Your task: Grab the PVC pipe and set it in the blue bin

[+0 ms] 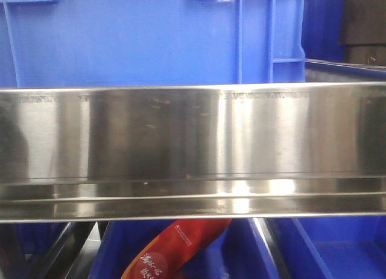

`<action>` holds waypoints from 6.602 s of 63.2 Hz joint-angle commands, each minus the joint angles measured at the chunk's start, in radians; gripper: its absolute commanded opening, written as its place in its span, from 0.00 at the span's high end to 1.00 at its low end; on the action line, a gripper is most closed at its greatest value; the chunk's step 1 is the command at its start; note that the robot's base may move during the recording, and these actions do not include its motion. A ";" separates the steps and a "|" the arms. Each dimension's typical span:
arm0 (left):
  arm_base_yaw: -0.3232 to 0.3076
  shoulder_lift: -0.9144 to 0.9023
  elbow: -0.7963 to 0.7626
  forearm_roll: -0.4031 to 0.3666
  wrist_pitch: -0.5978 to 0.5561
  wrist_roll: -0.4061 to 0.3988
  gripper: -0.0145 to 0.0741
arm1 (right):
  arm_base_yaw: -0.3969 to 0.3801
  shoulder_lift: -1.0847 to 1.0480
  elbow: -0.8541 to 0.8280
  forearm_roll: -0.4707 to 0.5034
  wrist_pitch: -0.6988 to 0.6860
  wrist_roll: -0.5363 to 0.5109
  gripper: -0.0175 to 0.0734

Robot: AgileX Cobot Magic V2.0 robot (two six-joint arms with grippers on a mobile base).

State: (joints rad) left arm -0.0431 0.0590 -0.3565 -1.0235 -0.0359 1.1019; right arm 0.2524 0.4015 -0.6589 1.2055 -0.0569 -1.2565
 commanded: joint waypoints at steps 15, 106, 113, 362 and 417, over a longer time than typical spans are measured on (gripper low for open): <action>0.025 -0.006 0.097 0.002 -0.008 -0.005 0.96 | 0.001 -0.006 -0.010 0.004 -0.010 -0.001 0.99; 0.025 -0.006 0.304 0.695 -0.016 -0.676 0.96 | 0.001 -0.006 -0.010 0.004 -0.010 -0.001 0.99; 0.025 -0.006 0.330 0.781 -0.016 -0.781 0.96 | 0.001 -0.006 -0.010 0.004 -0.010 -0.001 0.99; 0.159 -0.006 0.356 1.076 0.019 -0.930 0.96 | -0.168 -0.088 0.067 -0.481 0.164 0.659 0.99; 0.159 -0.006 0.356 1.076 0.019 -0.930 0.96 | -0.422 -0.401 0.418 -0.878 0.189 0.684 0.99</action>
State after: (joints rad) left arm 0.1118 0.0556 0.0010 0.0496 0.0000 0.1798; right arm -0.1629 0.0044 -0.2674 0.3405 0.1501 -0.5754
